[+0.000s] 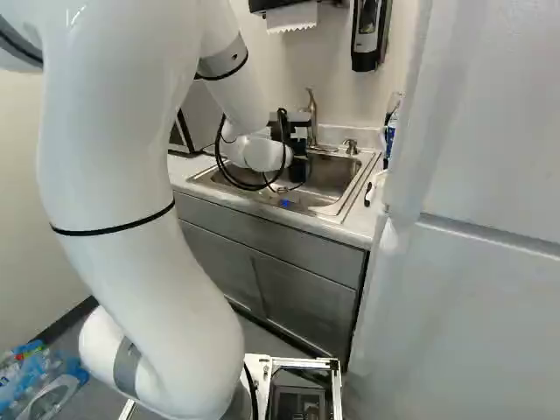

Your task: Rinse the cup and place it in the tray

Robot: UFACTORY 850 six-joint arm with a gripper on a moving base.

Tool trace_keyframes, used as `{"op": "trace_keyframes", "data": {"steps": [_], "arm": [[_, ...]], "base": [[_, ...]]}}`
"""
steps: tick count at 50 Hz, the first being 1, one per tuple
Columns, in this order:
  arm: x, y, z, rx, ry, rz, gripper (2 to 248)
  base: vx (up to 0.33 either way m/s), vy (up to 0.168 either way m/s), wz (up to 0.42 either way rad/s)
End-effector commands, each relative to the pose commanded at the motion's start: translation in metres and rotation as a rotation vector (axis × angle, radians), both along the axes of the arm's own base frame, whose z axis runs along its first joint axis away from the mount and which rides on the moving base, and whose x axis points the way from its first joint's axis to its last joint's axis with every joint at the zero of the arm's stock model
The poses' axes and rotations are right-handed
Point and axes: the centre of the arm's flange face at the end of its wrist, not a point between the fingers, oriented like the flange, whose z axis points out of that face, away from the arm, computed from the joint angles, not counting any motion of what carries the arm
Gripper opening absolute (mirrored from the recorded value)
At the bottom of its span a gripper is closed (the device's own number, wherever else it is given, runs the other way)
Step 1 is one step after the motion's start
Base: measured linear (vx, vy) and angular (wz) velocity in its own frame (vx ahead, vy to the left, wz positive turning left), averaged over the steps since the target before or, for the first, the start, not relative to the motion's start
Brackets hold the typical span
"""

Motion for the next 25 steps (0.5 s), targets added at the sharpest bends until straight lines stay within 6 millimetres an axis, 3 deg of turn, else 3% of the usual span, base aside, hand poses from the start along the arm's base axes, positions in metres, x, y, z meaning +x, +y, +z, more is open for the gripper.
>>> {"op": "trace_keyframes", "data": {"steps": [25], "arm": [[0.0,0.0,0.0,0.0,0.0,0.0,126]], "base": [[0.0,0.0,0.0]]}}
